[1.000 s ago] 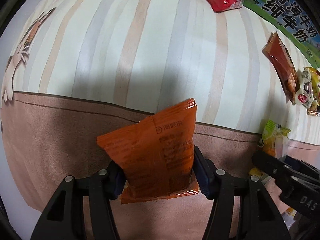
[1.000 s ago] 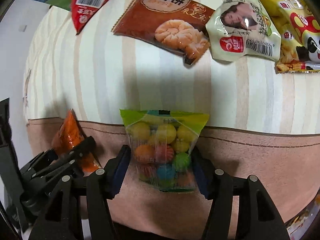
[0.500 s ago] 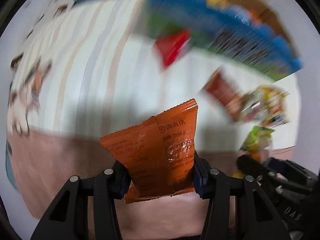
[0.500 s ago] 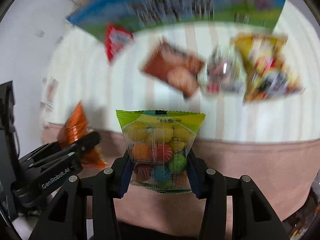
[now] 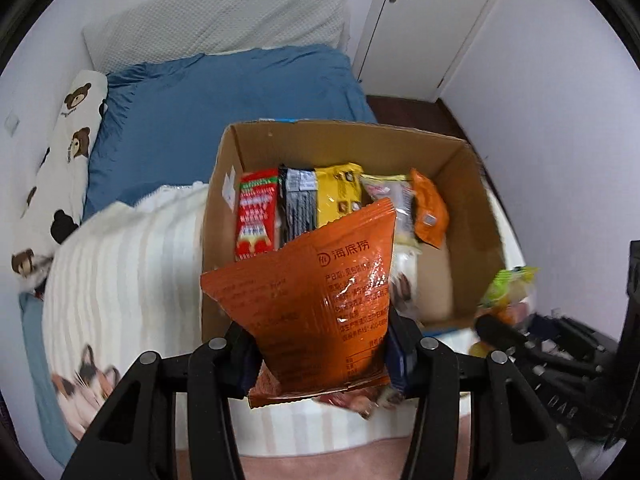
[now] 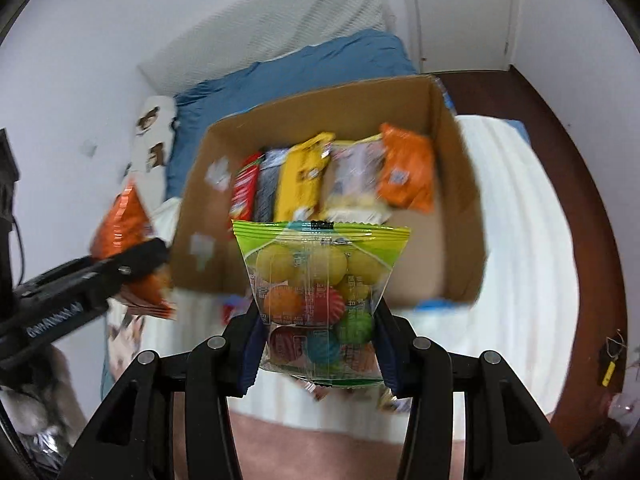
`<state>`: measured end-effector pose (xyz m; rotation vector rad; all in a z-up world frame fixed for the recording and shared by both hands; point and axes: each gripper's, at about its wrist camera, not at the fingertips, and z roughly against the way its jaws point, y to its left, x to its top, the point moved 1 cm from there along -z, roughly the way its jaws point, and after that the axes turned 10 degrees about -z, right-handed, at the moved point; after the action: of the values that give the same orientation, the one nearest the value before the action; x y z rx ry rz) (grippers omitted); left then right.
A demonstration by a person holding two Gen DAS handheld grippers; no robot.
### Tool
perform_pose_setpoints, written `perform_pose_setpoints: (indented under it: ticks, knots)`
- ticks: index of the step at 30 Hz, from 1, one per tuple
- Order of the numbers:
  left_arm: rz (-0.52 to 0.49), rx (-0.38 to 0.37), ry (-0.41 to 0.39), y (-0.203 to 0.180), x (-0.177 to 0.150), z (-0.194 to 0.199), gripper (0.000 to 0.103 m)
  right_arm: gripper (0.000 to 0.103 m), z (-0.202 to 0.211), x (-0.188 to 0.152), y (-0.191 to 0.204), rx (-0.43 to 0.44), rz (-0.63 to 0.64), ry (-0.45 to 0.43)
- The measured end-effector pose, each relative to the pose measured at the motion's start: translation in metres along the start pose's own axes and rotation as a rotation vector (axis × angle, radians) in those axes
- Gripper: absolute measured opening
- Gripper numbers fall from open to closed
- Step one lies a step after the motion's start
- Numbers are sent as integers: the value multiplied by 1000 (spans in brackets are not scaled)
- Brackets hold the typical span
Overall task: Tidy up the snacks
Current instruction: 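Lift both packets into the box and open both tools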
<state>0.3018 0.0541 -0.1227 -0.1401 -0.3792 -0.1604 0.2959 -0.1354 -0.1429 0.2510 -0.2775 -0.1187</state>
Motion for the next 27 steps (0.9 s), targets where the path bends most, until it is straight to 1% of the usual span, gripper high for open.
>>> perform_pose_setpoints:
  ticks: [3,4,6,9,11,15,16,18,19,20,21,22,27]
  knots:
    - [-7,21,76,12,23,-32,48,51,-23,28,-4,-47,-16,39]
    - [-9,23,105,16,27,-42,48,51,-37,36,-10,-60,-17,51]
    - [-7,38,166,26,35,-68,48,51,-52,50,-17,-92,-19,77]
    - [8,32,260,38,37,-104,48,50,-77,64,-27,-125,-26,129]
    - [18,31,298,42,34,-118,48,51,-94,67,-30,-134,-31,152]
    - [30,18,355,48,28,-141,48,51,-115,70,-36,-165,-31,193]
    - [30,15,364,49,26,-144,48,52,-122,70,-37,-185,-26,215]
    - [55,4,395,54,20,-155,50,73,-132,68,-40,-206,-31,254]
    - [66,-10,399,56,19,-158,57,88,-134,67,-41,-208,-29,256]
    - [74,-15,393,58,18,-159,65,90,-135,67,-40,-211,-21,258]
    - [76,-12,385,58,17,-159,82,90,-137,66,-40,-222,-14,264]
    - [74,-13,377,58,17,-157,94,90,-138,66,-39,-224,-11,262]
    - [69,-20,369,55,15,-153,95,92,-138,65,-41,-223,-18,253]
